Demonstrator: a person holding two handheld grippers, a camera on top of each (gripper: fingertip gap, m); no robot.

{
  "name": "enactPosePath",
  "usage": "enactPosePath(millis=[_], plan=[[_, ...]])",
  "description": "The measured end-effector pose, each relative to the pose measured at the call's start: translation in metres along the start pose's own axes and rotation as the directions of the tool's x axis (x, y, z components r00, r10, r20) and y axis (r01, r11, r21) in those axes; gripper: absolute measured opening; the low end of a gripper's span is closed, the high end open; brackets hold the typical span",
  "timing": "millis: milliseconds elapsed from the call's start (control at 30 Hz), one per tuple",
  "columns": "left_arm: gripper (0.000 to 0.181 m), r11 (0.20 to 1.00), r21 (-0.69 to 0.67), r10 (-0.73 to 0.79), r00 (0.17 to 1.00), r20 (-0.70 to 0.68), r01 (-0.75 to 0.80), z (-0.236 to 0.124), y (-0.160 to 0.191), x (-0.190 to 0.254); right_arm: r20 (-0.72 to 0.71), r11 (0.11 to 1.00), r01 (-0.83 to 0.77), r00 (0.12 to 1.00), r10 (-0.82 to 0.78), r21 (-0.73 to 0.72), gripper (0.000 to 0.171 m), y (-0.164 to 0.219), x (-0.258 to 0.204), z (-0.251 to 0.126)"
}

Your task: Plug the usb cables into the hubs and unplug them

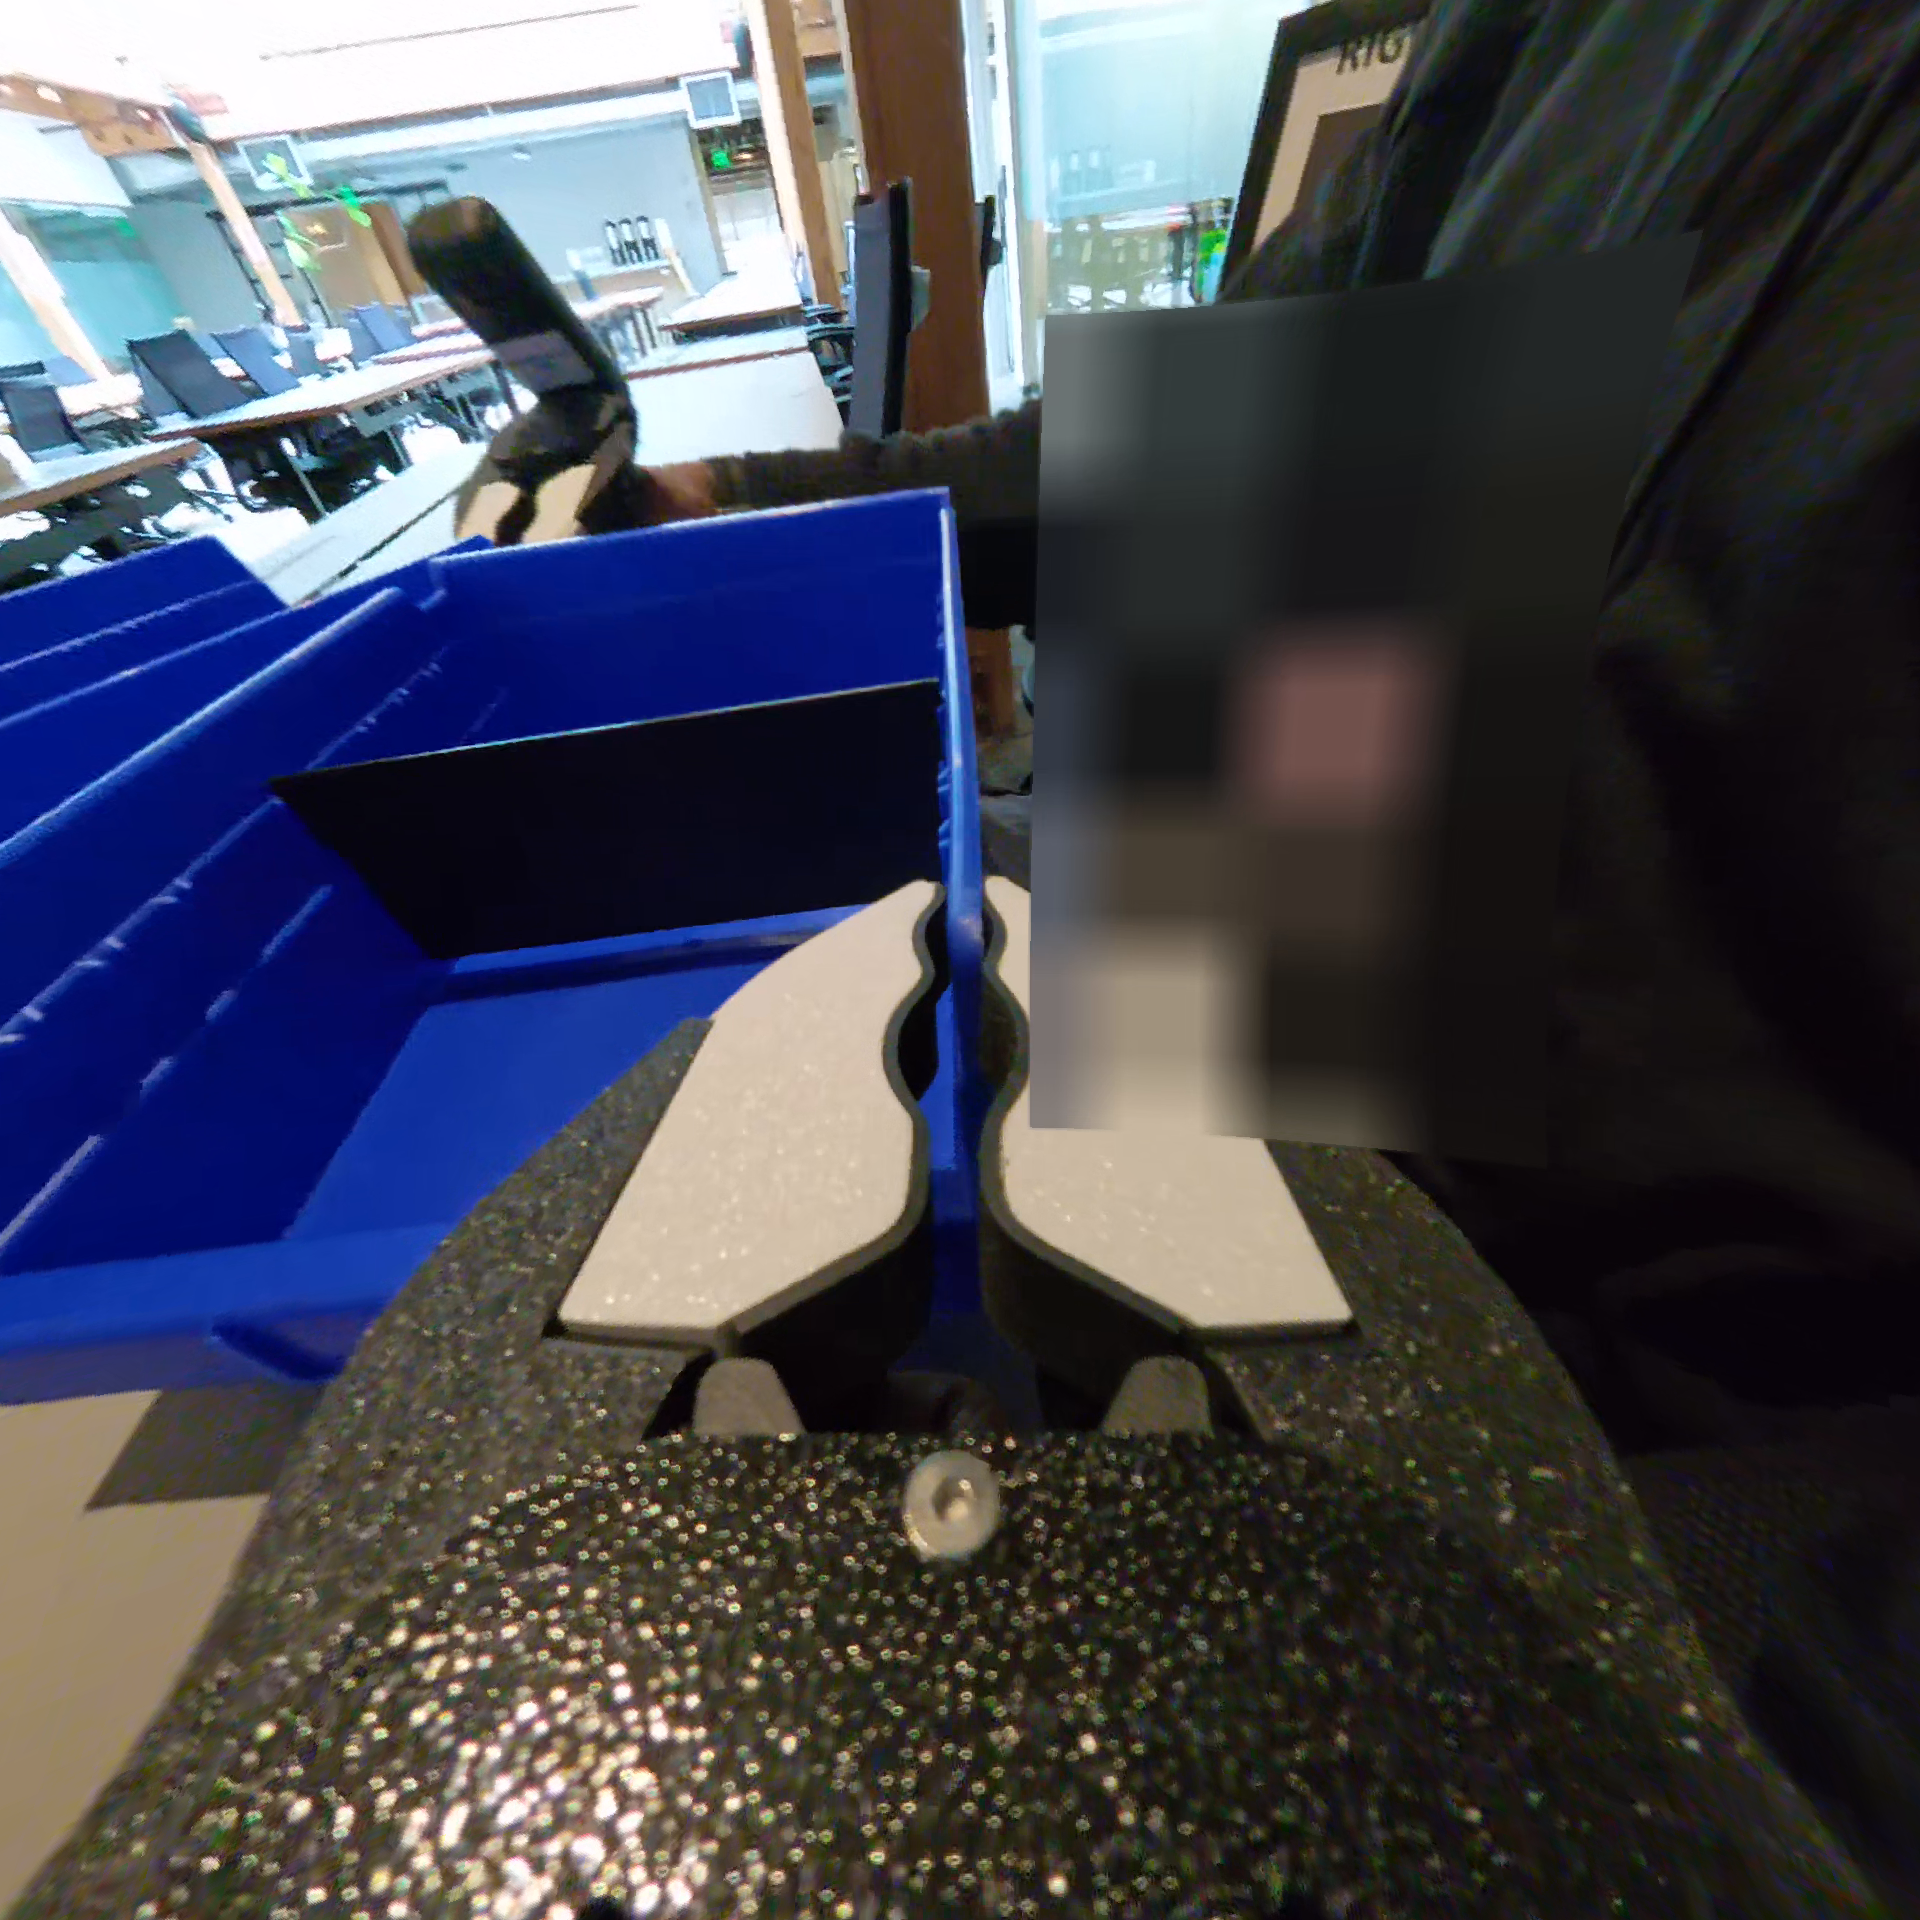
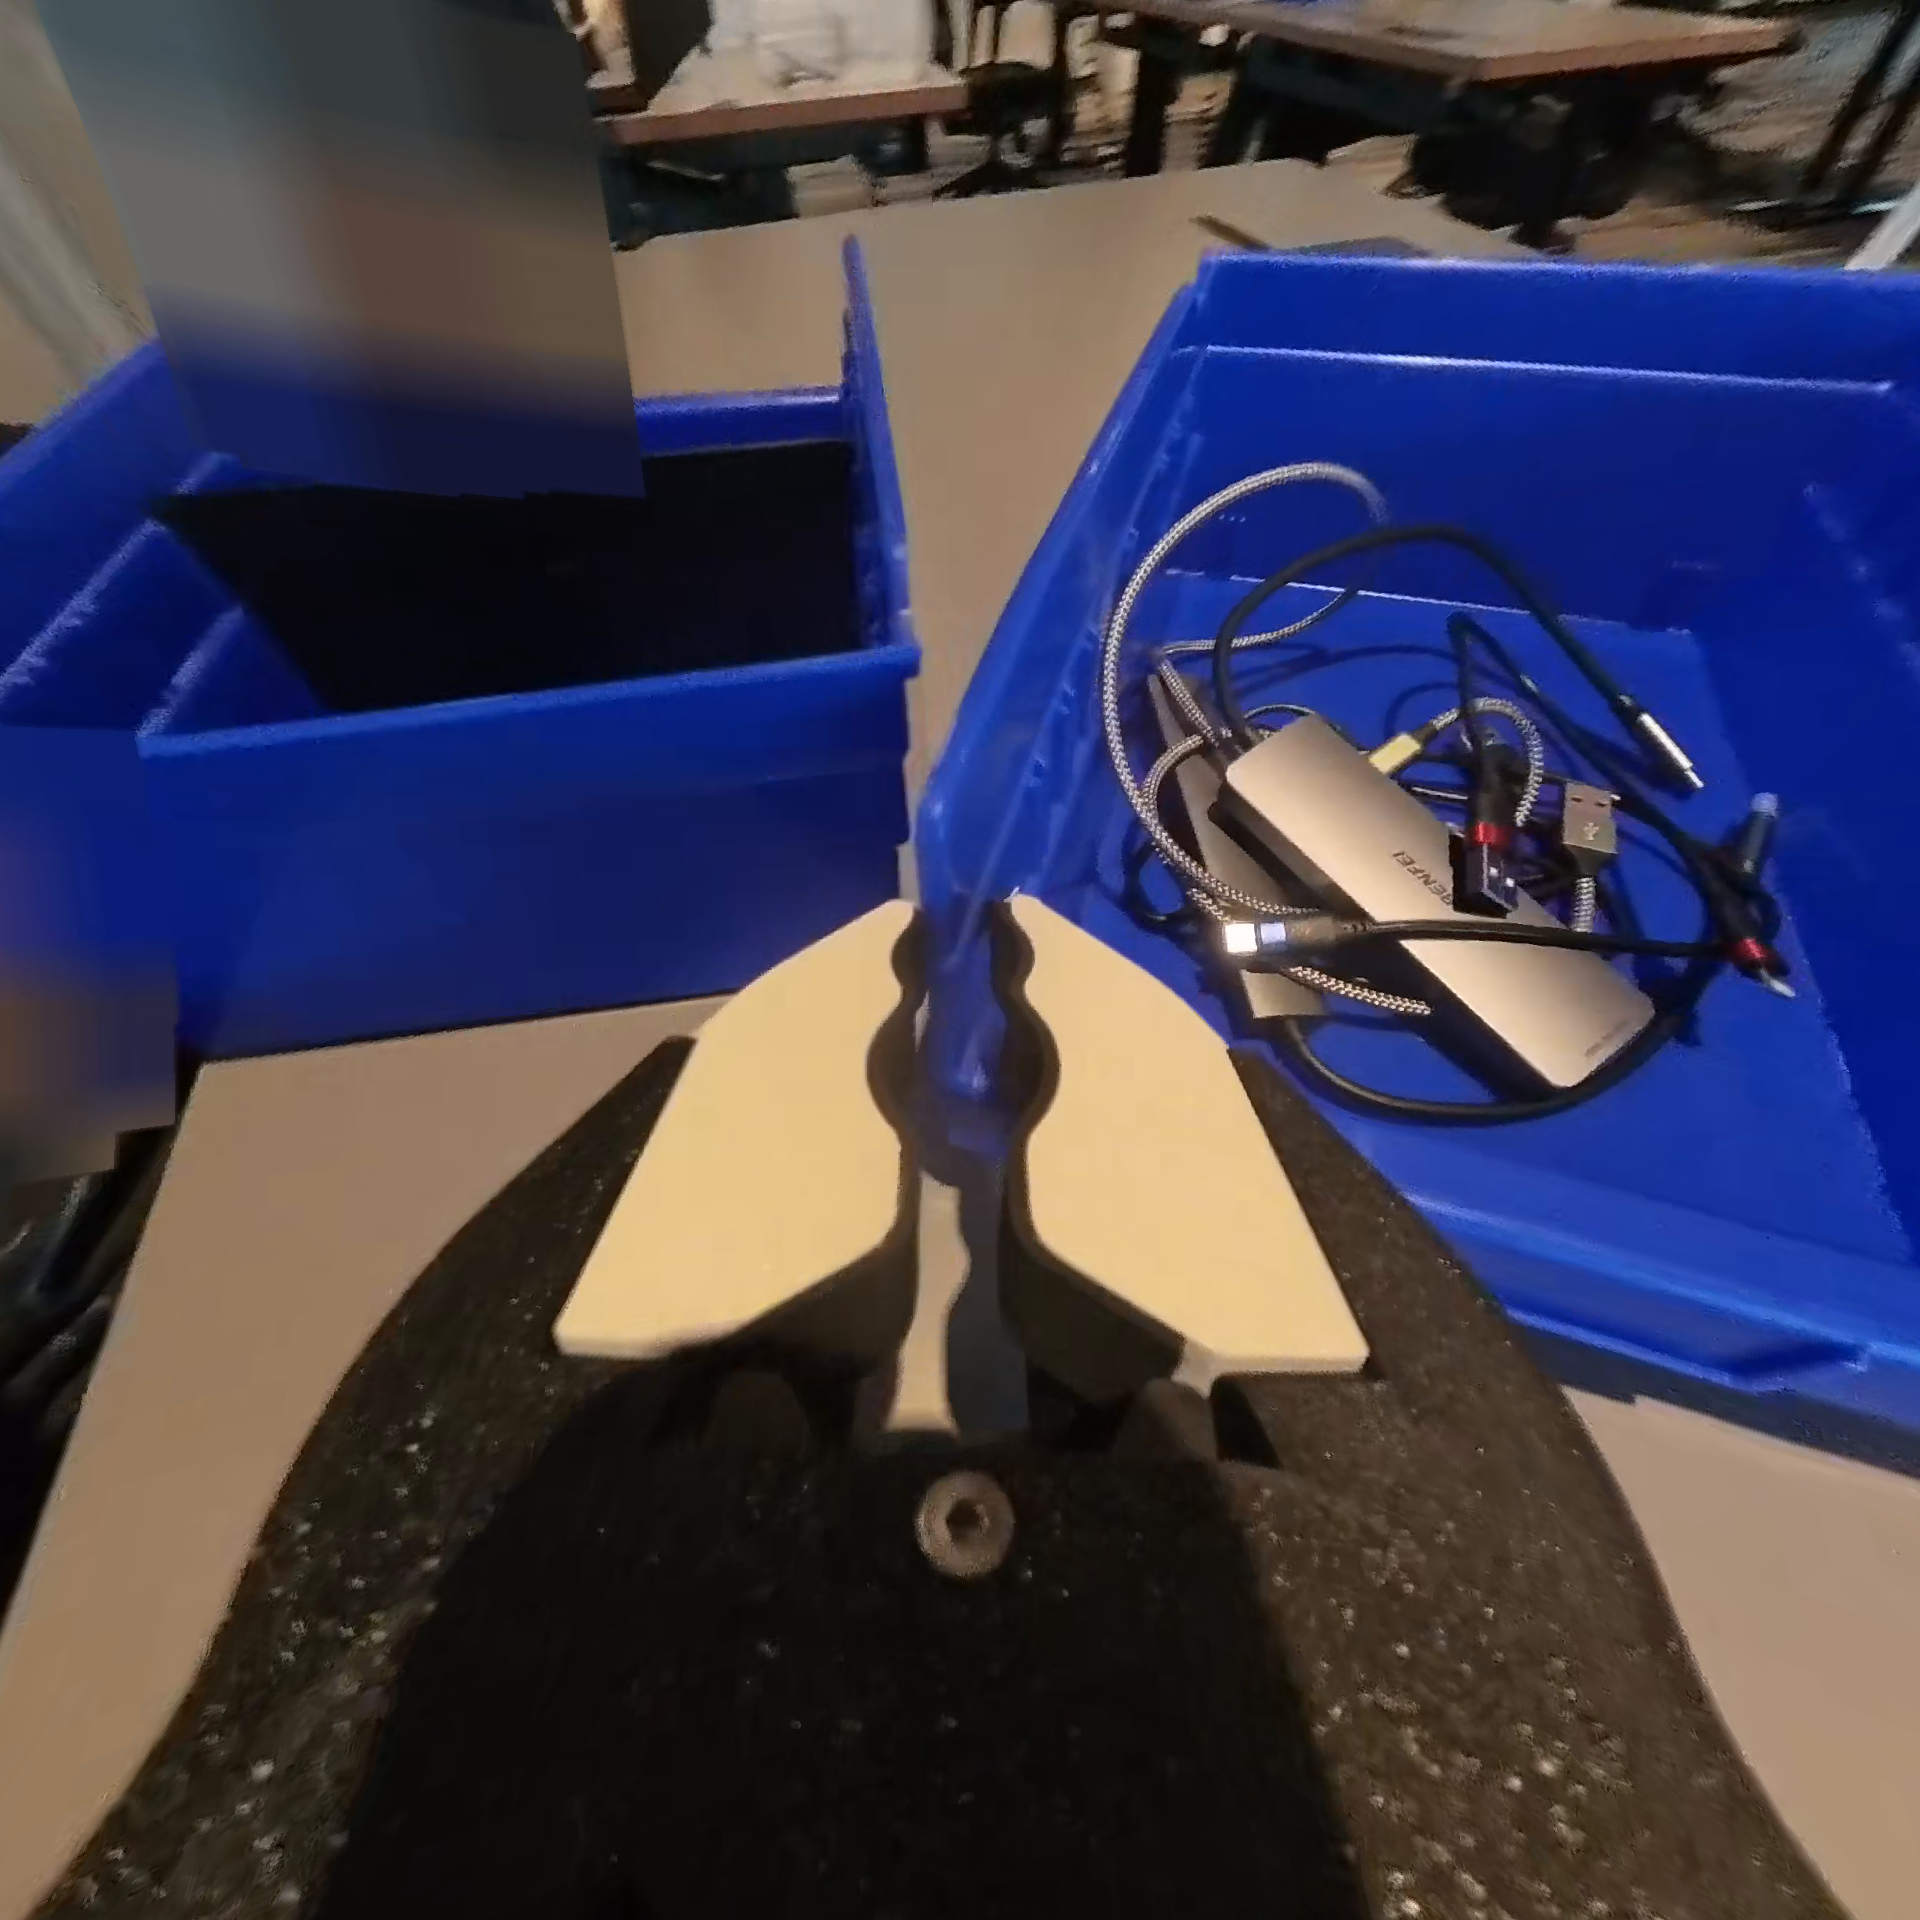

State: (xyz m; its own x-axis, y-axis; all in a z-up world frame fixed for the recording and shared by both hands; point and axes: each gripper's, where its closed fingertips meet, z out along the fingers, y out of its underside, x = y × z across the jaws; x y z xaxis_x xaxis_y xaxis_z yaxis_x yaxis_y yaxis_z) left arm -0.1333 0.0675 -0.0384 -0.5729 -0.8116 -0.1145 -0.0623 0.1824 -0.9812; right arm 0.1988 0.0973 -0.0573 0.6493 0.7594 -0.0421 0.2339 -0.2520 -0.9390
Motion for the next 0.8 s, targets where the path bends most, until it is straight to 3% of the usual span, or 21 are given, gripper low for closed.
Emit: enactPosePath(millis=[333, 567, 800], plan=[[0.002, 1.000, 0.001, -0.004, 0.999, -0.045, 0.004, 0.006, -0.001, 0.003, 0.234, 0.993, -0.062, 0.969, 0.083, -0.098, 0.013, -0.002, 0.031, 0.006], [0.002, 1.000, -0.001, -0.014, 0.997, -0.073, 0.013, 0.020, -0.002, -0.005, 0.366, 0.995, -0.070, 0.926, 0.093, -0.077, 0.014, -0.016, 0.046, 0.040], [0.003, 1.000, -0.027, -0.008, 1.000, 0.007, 0.008, 0.027, 0.000, -0.010, 0.455, 0.997, -0.050, 0.887, 0.074, -0.065, 0.013, -0.033, 0.056, 0.084]])
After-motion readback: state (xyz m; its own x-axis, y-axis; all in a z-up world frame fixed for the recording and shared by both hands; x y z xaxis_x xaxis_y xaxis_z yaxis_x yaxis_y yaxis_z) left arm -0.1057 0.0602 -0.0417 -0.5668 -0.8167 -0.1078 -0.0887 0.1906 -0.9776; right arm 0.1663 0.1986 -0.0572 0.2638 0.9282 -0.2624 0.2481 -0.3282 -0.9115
